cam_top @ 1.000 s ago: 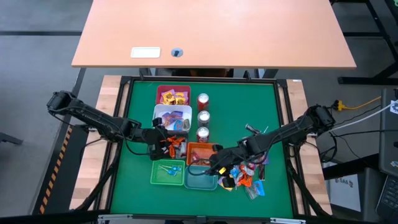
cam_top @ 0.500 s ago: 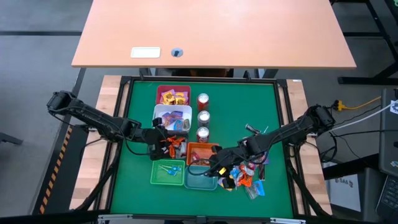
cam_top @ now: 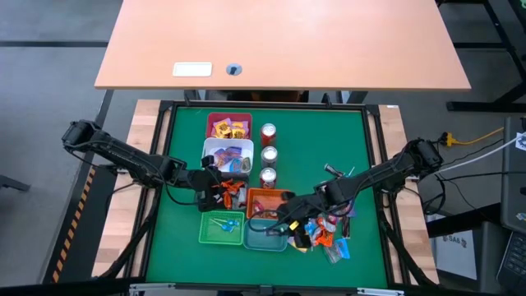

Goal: Sort candy
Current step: Put the yellow candy into the red bin

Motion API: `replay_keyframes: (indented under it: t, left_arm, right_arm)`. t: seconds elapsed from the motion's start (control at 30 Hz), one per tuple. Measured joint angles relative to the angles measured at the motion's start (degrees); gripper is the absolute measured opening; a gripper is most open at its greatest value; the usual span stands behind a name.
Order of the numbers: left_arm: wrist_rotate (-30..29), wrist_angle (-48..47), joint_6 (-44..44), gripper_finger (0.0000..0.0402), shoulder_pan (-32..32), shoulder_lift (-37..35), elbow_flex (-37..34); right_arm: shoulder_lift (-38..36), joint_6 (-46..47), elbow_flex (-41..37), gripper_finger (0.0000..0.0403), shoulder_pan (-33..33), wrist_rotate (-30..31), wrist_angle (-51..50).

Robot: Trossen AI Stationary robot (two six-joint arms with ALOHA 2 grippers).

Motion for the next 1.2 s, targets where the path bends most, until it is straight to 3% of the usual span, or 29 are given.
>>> replay_keyframes:
  t: [0.17,0.4,0.63,0.87,1.2]
  left_arm:
    - [0.0,0.0,0.0,0.0107,0.0,0.0,0.0]
    - [-0.4,0.0,0.0,0.0107,0.0,0.0,0.0]
    - [-0.4,0.0,0.0,0.0107,0.0,0.0,0.0]
    - [-0.3,0.2,0.0,0.0107,0.0,0.0,0.0]
    - [-0.4,0.9,0.0,0.0107,0.0,0.0,0.0]
  right_arm:
    - [0.0,0.2,0.0,0.0174,-0.4,0.2,-11.5]
    - [0.0,5.2,0.0,0.0174,-4.3,5.4,-31.3]
    - [-0.2,2.1,0.0,0.0175,-6.4,4.8,-44.9]
    - [-3.7,0.9,-6.3,0.0175,-6.4,5.6,-46.5]
    - [-8.7,1.3,-19.4,0.0175,-9.5,6.2,-39.0]
